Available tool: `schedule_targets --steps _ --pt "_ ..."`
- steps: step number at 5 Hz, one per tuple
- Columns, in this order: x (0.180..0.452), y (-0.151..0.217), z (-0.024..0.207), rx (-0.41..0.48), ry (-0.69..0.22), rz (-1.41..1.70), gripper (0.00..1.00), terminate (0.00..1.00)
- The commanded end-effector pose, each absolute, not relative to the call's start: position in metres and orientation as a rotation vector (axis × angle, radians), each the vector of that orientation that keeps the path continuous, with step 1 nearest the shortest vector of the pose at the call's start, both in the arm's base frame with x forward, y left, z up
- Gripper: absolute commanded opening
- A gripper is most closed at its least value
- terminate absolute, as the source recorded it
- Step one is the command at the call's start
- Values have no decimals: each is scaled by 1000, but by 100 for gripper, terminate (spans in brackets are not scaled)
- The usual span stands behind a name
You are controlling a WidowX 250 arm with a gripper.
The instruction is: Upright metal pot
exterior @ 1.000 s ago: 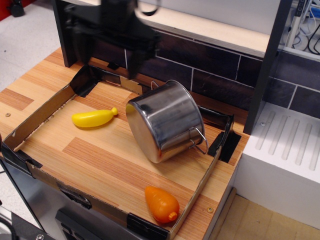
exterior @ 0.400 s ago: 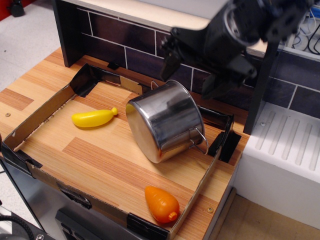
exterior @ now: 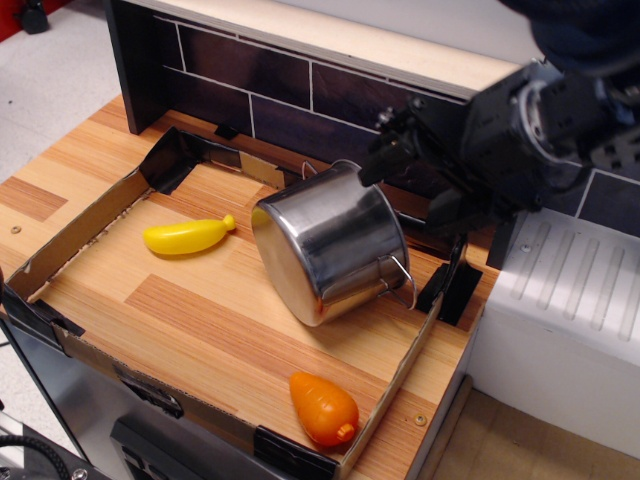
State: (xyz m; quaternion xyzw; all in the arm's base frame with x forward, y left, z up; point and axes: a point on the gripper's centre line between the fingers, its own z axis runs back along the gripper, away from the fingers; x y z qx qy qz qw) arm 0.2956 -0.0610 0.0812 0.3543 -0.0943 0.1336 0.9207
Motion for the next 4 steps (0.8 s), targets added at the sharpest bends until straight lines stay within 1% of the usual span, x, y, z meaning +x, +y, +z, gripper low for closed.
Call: schedule_targets --steps 1,2,4 --pt "310 -53 75 827 -199 293 100 0" --pt "308 -44 72 868 -208 295 100 0" --pt "303 -31 76 917 -204 286 100 0"
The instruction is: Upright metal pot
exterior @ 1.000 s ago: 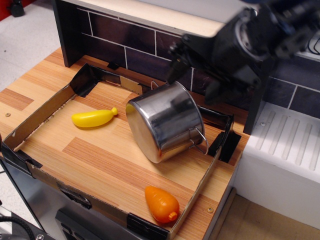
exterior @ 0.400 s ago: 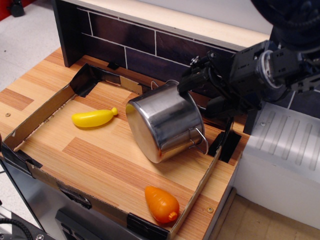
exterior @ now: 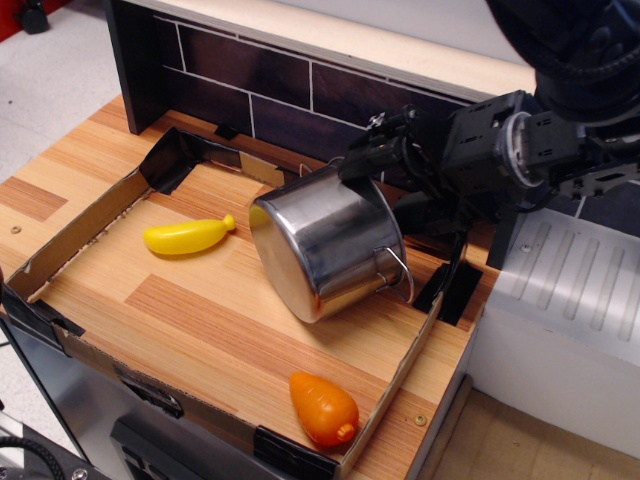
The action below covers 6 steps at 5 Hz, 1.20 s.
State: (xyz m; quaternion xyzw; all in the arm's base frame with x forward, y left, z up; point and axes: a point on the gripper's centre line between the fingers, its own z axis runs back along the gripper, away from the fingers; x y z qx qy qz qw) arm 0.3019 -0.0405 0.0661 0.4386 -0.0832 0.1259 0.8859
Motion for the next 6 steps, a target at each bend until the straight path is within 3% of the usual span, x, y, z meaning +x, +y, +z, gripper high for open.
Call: schedule_targets --steps 1,2,3,6 --pt "302 -22 78 933 -196 301 100 0" --pt "303 -17 77 936 -188 324 100 0" --pt "301 -17 75 955 -202 335 0 0" --pt "297 -6 76 941 -258 355 0 0"
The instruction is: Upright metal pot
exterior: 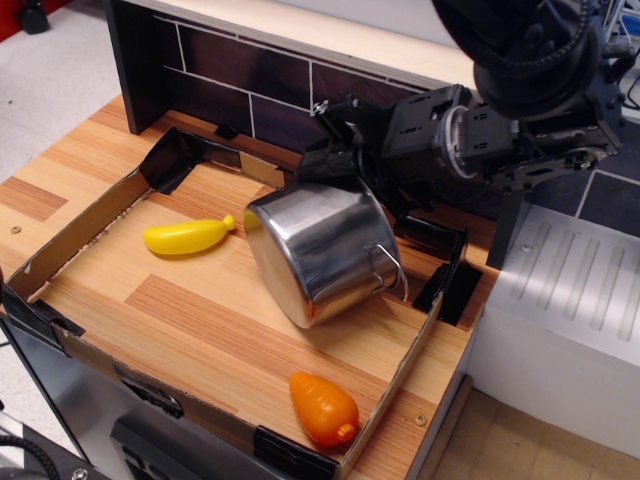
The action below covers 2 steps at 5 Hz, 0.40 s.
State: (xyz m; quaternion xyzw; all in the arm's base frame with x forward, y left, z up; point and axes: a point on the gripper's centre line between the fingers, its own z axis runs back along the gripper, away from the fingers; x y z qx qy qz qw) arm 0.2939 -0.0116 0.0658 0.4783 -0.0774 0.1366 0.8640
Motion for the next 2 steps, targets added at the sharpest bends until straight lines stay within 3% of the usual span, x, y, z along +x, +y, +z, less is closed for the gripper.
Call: schedule_targets --steps 1,2 --pt "295 -1 83 852 -357 430 0 0" --pt "294 6 94 764 -496 471 0 0"
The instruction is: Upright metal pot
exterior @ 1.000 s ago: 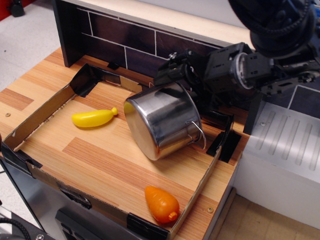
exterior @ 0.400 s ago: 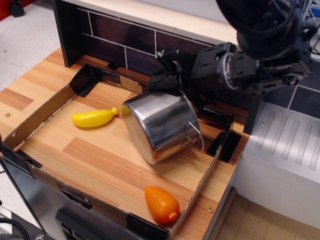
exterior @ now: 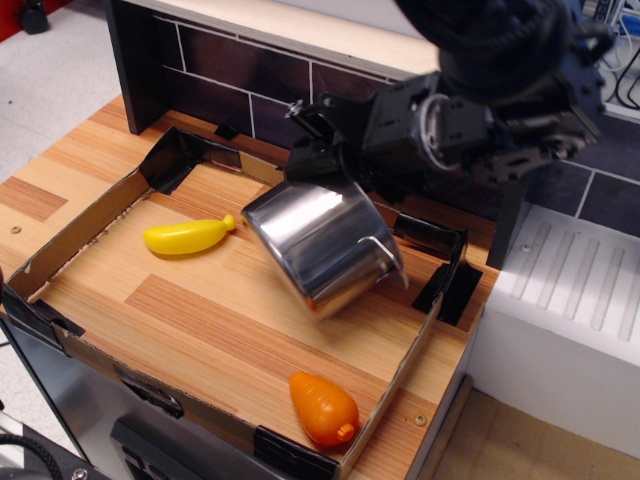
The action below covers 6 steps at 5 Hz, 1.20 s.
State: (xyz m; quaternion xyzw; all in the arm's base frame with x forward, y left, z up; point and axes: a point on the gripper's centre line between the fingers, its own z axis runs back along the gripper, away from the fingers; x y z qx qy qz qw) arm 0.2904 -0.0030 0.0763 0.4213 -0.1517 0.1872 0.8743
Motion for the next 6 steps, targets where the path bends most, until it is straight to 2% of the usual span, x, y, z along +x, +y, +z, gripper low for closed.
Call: schedule_targets --steps 1,2,3,5,6 --pt "296 13 102 642 -589 492 0 0" --pt "291 23 93 525 -663 463 0 0" --pt "285 31 81 475 -677 445 0 0" --pt "275 43 64 495 -676 424 0 0" --pt "273 42 64 492 -634 418 0 0"
